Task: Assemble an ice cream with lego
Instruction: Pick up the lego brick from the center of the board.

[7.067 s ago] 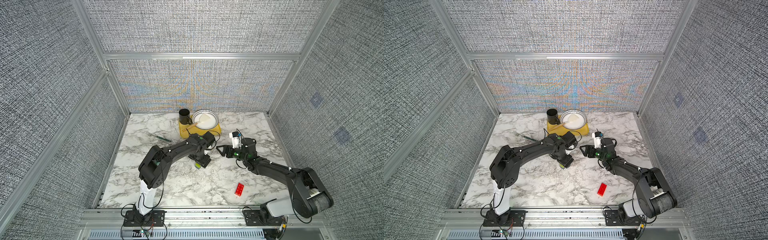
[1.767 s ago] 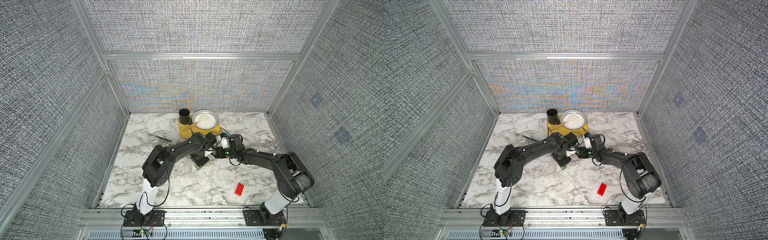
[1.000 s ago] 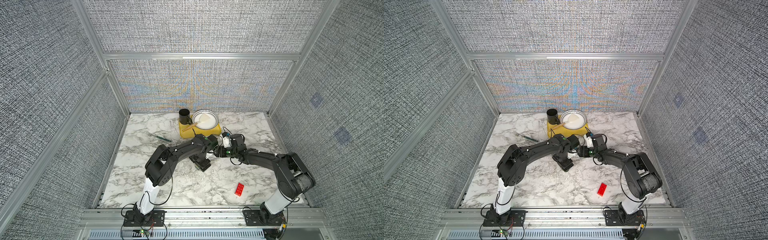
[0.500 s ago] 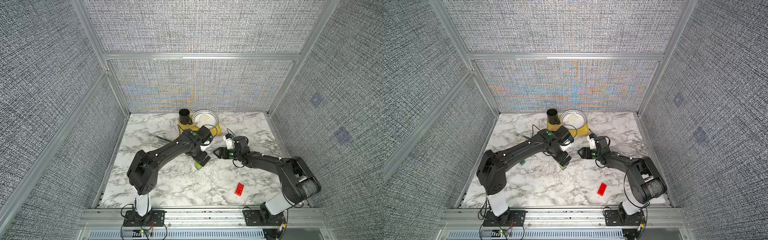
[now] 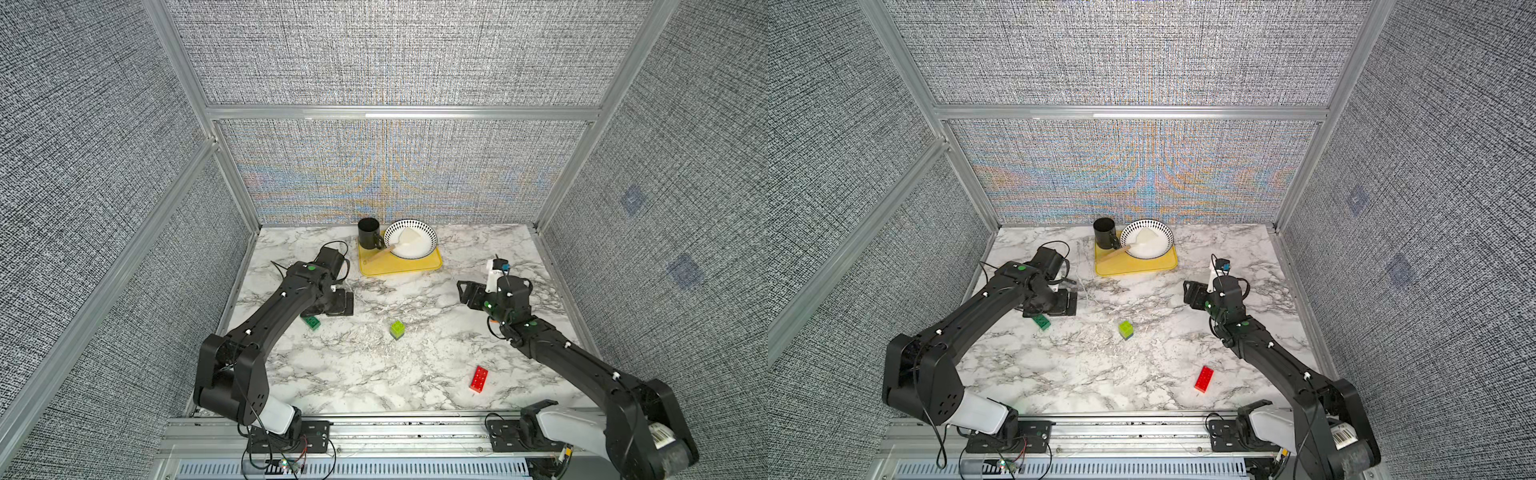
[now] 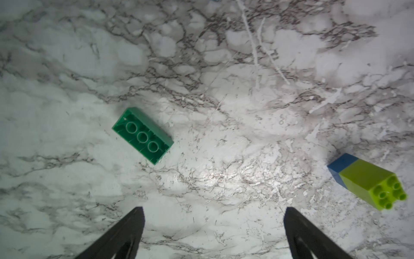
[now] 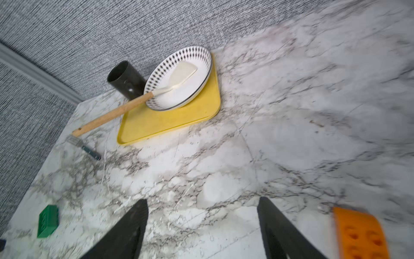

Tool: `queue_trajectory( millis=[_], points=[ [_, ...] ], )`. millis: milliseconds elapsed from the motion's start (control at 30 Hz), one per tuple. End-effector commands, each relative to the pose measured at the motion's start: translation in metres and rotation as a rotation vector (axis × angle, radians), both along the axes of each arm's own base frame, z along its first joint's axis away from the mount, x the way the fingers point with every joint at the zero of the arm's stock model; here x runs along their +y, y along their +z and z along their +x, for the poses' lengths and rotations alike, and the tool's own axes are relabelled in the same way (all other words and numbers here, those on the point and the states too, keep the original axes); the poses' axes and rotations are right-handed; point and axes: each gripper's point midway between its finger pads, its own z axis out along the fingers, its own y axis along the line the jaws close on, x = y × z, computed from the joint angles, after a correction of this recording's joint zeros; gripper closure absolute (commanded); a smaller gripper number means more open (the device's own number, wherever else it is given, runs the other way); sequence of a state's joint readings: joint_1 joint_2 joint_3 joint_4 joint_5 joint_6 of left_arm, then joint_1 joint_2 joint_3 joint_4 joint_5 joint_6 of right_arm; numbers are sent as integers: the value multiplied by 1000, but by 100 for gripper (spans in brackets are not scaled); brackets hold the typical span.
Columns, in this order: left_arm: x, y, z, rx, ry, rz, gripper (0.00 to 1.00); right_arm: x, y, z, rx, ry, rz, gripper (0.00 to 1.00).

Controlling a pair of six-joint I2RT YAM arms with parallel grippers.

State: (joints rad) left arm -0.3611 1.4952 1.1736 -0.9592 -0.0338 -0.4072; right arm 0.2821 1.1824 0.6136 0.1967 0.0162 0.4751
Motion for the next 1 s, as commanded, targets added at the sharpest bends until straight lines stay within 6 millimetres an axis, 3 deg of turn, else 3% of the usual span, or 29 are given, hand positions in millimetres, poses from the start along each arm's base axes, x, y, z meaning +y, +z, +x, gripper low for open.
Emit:
queue_trajectory(
  millis=[0, 100, 300, 567, 733, 833, 967],
  points=[
    [23, -6, 8, -40, 113, 34, 0, -17, -10, -3, 82, -49, 3, 22],
    [45, -20, 9, -10, 239, 5, 0, -1, -5, -5, 85, 44, 45, 21],
    [61, -40, 15, 52, 427, -124, 0, 31, 5, -19, 48, 254, 95, 22],
    [66, -66, 22, 112, 571, -161, 5, 45, -9, -24, 55, 315, 127, 22],
    [70, -88, 19, 127, 679, -150, 15, 53, -13, -25, 64, 337, 117, 21],
    [72, -96, 28, 114, 700, -144, 18, 56, -17, -25, 73, 344, 108, 21],
    [63, -107, 39, 140, 693, -181, 38, 63, -18, -26, 73, 366, 102, 22]
  ],
)
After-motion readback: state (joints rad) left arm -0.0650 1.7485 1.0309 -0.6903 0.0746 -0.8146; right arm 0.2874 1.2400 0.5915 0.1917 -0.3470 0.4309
